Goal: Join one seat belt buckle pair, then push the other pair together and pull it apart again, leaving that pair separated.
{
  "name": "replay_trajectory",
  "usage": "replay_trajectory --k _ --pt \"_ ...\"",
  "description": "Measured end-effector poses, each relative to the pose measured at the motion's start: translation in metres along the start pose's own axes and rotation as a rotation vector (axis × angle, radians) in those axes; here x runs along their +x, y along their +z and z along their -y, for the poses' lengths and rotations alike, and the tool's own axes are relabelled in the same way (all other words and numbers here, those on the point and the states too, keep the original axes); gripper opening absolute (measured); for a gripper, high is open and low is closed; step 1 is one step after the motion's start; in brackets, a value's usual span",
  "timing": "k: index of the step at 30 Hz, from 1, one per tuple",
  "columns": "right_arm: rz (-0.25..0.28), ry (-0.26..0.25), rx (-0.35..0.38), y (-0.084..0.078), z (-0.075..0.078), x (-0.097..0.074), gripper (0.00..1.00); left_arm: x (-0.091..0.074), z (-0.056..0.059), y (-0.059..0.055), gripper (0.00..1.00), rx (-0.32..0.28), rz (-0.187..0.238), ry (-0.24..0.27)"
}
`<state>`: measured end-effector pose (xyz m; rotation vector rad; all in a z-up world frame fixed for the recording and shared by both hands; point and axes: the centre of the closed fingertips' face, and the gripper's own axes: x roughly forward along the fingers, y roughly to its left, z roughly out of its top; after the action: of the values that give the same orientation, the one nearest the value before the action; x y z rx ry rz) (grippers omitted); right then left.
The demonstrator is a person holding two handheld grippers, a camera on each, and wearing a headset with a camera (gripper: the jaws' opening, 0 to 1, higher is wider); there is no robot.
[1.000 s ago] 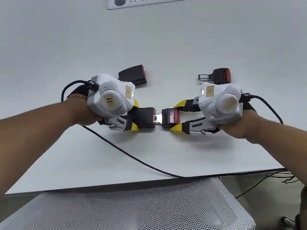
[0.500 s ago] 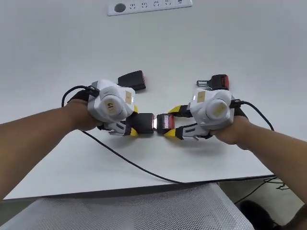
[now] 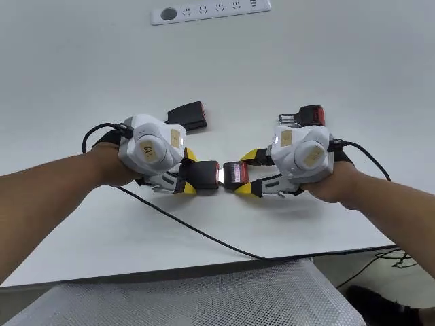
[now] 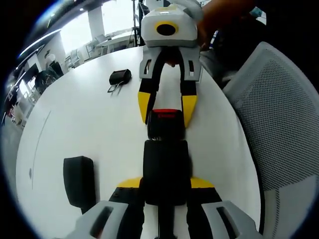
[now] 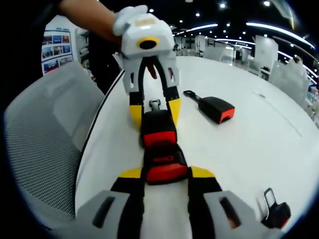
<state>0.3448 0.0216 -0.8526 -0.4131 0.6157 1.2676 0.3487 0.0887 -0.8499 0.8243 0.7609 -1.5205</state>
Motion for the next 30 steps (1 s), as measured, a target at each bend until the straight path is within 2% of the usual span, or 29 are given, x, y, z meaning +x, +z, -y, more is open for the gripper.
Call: replay_trajectory --k 10,30 --pt "0.008 -0.018 -0.059 0.0004 -0.0011 -0.0021 0.31 0.0001 -0.0004 -0.0007 0.32 -0.008 0.052 0.005" --pt "0.060 -0.005 -0.032 0.0014 -0.0018 -0.0027 0.30 -0.0011 0.0022 0.0032 0.32 -0.024 0.123 -0.007"
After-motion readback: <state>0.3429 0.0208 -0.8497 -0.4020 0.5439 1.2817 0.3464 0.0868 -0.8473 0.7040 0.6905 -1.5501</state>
